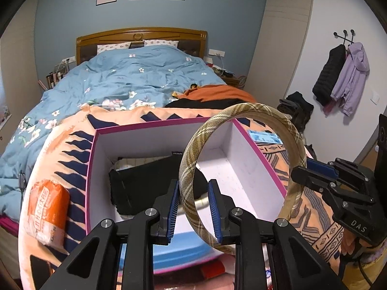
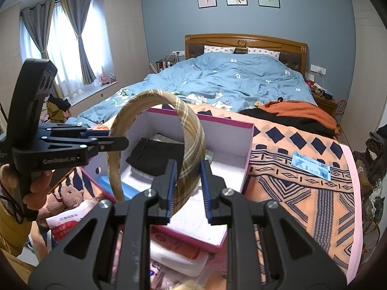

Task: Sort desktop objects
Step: 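Carry the plaid headband over the magenta box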

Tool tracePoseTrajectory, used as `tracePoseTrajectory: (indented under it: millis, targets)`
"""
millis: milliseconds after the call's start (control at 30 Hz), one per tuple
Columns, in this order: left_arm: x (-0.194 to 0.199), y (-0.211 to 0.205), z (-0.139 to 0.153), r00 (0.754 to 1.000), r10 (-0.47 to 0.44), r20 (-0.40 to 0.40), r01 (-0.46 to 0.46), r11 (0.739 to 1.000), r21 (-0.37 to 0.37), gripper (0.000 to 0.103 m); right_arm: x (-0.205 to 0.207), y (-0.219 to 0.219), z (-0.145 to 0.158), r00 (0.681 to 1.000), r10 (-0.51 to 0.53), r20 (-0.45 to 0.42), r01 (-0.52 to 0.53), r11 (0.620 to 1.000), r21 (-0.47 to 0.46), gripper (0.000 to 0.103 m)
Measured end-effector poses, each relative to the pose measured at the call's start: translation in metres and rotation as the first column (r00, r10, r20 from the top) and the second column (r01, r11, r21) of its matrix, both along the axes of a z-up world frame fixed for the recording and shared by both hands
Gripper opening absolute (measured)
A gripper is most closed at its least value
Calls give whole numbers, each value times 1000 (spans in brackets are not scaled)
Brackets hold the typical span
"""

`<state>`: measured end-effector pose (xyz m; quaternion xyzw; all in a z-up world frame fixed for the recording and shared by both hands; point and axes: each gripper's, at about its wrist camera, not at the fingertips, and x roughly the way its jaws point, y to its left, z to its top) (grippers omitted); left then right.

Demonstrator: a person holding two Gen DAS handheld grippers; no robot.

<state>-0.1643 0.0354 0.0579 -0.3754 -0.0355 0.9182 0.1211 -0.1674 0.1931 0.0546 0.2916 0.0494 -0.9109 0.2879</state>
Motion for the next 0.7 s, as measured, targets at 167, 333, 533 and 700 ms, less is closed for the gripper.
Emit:
tracePoseTrajectory:
  millis: [167, 333, 533, 700]
  targets:
    - [-11, 0, -4, 1000, 8, 11, -8, 1000, 4, 24, -8, -1, 0, 1000, -6, 2, 6, 1000, 3, 22]
    - [-18, 1, -8, 1000, 19, 12, -19, 1000, 7, 24, -18, -3, -3, 1000, -13, 9, 13, 1000, 16, 22]
    - [-24, 3, -11, 999, 29, 19, -29, 1000, 12, 24, -31, -3, -10, 999, -21, 26, 21, 999, 29, 22]
    - [-28, 4, -14, 999, 42, 15, -42, 999, 9, 24, -36, -3, -13, 999, -20, 33, 19, 999, 28, 22]
